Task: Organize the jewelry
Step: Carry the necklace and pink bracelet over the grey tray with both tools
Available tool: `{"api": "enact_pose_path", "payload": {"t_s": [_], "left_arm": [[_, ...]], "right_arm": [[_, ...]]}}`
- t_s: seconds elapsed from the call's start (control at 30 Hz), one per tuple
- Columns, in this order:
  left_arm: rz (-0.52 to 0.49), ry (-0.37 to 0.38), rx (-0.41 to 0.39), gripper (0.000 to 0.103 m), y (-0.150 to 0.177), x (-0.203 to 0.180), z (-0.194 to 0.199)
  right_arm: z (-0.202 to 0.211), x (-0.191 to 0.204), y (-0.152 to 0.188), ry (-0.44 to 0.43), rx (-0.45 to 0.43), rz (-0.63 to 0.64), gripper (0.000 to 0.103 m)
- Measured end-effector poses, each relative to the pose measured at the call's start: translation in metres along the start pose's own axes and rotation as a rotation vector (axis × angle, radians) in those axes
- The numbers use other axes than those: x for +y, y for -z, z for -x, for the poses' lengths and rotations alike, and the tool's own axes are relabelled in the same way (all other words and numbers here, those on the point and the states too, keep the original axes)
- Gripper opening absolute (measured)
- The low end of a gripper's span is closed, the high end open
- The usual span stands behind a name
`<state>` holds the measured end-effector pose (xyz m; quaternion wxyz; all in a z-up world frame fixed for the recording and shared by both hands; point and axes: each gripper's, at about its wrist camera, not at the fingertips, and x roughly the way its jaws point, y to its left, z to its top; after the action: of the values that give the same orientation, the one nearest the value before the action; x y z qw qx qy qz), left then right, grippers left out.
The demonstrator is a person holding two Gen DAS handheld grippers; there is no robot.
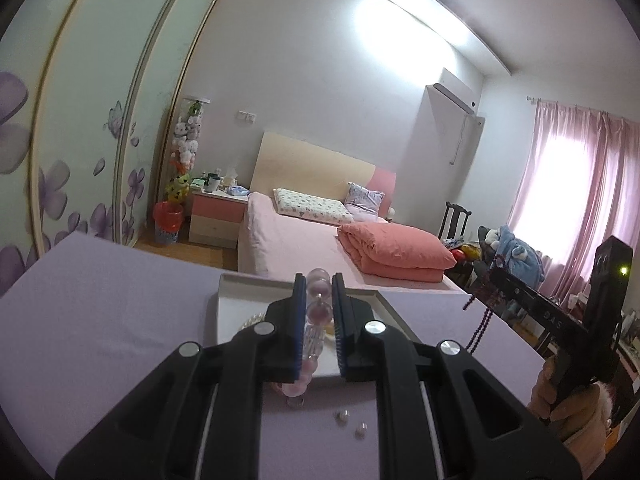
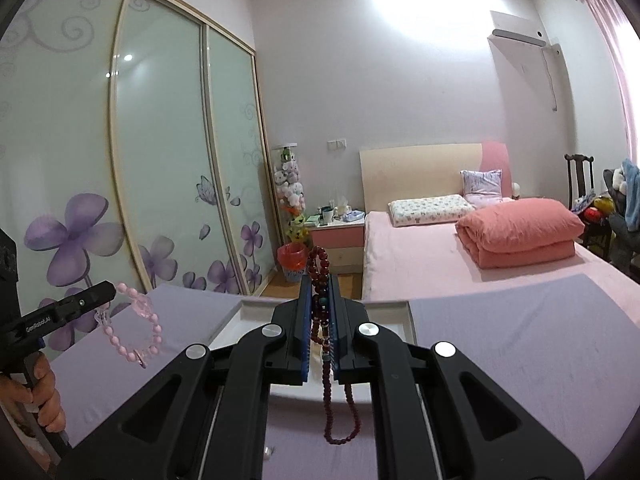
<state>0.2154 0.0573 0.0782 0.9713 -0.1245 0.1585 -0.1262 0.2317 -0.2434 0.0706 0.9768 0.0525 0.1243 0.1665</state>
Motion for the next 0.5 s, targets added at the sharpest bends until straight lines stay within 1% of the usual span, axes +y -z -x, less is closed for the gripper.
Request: {"api": "enact_pose_path", "payload": {"t_s": [0.2,0.43,0.5], "left_arm": [[-0.012,-0.010,0.013,0.013,-0.015,-0.007,-0.035],[-0.027,-0.004,0.026,0.013,-0.024,-0.009,-0.074],[-0.028,-0.005,0.034,0.013,-0.022,-0.008,-0.086]], "right_arm": [[-0.033,0.000,-0.008,0.006,0.011,0.006,0.008],[-0.067,-0.005,-0.008,0.010,0.035,-0.011,0.008],[-0.077,-0.006,-0.005,0.010,0.044,-0.018,0.008]]}}
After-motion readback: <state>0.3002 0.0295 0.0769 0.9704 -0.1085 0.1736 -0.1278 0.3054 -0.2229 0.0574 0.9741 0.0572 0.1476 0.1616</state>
